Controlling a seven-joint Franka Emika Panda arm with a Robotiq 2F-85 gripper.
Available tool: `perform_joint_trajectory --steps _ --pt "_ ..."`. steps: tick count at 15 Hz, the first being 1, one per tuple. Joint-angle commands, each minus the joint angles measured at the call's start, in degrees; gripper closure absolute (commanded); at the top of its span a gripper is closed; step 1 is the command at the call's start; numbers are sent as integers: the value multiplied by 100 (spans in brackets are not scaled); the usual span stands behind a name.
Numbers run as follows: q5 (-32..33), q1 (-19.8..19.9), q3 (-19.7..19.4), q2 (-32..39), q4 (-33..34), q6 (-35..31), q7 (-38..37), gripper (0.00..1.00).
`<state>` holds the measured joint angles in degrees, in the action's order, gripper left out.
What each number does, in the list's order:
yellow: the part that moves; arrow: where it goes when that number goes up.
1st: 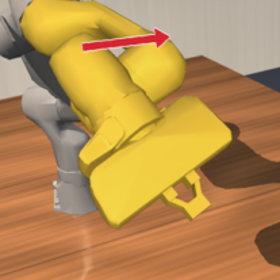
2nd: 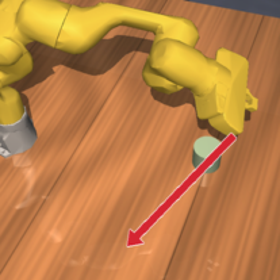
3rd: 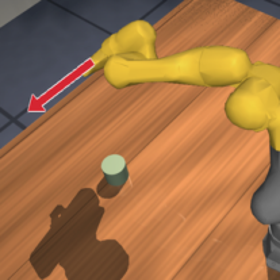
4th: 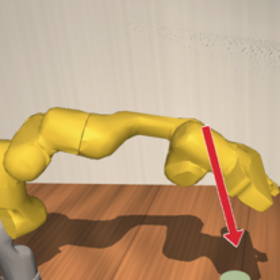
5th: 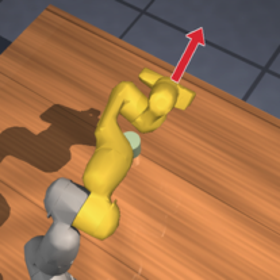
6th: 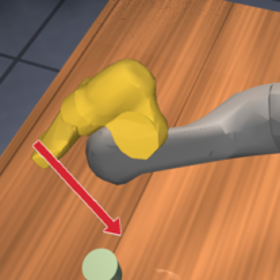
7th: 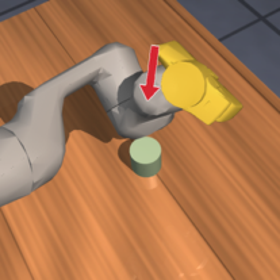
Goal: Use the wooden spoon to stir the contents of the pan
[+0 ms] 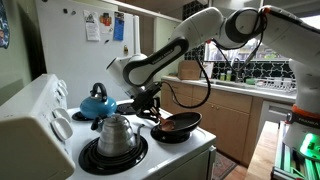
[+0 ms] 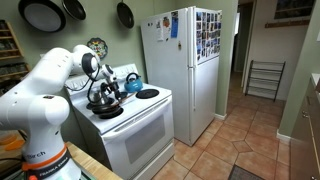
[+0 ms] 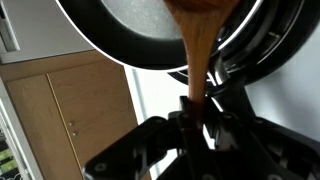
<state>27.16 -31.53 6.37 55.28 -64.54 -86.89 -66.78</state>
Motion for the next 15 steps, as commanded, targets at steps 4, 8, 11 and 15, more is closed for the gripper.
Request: perform_joint_trajectory --steps 4,8,11,15 --pt "-150 37 44 -205 -374 -118 -464 96" --pt "-106 17 26 -350 -521 -146 -700 96" --pt "-96 9 23 -550 -760 -170 -954 96" --pt "-81 -4 29 -784 -1049 -210 -1259 96"
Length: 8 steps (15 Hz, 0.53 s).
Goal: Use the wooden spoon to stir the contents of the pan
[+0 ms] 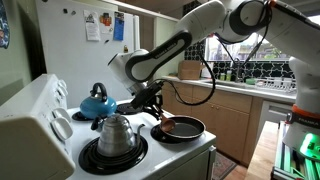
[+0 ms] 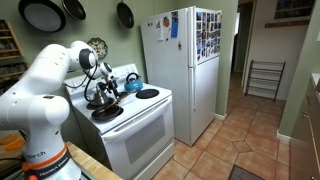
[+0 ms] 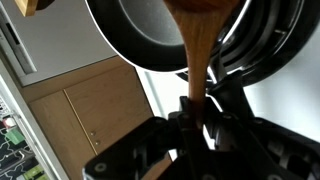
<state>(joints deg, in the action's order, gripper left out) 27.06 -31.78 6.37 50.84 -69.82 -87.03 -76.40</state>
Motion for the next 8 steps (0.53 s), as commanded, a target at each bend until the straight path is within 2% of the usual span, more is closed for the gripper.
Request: perform_joint_trajectory --steps 1,8 --pt "-73 23 31 -387 -583 -203 -348 96" --pt "-185 71 87 -607 -956 -133 -424 96"
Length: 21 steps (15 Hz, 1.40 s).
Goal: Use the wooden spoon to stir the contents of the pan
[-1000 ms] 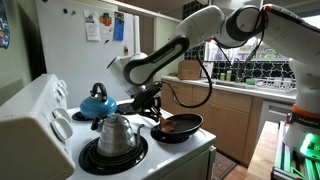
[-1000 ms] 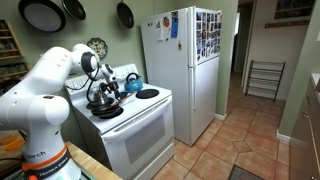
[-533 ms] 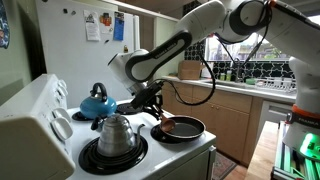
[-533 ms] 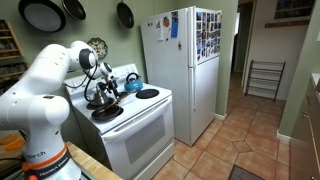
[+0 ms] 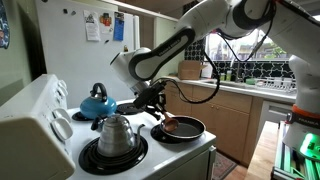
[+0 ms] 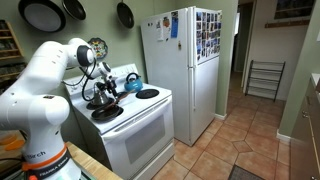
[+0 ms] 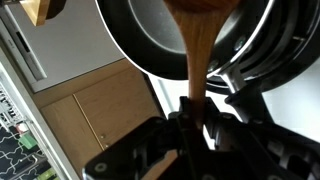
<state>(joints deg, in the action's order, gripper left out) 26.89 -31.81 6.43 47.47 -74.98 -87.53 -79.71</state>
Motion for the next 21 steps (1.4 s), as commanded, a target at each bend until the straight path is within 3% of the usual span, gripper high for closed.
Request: perform_joint_trajectory --steps 1,7,15,16,21 --pt "-190 73 81 -295 -492 -65 -84 96" --pt "-554 60 31 -557 -1057 -281 -116 96" --pt "-542 82 22 -813 -1574 -436 -135 96" --pt "-522 83 22 -839 -1617 -457 -127 62" --pt "-446 53 15 -917 -1684 -444 -117 28"
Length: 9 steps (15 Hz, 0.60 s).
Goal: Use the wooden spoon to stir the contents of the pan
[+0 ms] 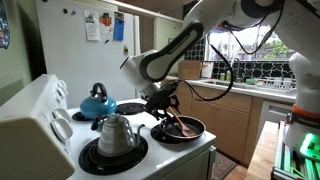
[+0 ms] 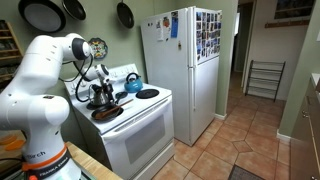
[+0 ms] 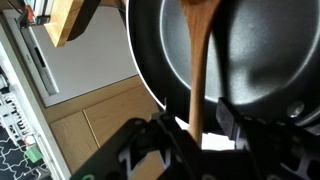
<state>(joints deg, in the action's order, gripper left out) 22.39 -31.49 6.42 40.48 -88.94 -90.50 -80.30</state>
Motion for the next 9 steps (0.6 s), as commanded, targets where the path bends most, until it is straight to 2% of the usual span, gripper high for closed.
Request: perform_joint_trajectory --steps 1,3,4,9 --pt "27 9 16 -231 -275 -124 -51 19" --pt "99 -24 17 -281 -274 -125 -37 4" --pt "141 -41 17 -312 -282 -137 -36 1" --pt "347 -38 107 -701 -496 -566 249 0"
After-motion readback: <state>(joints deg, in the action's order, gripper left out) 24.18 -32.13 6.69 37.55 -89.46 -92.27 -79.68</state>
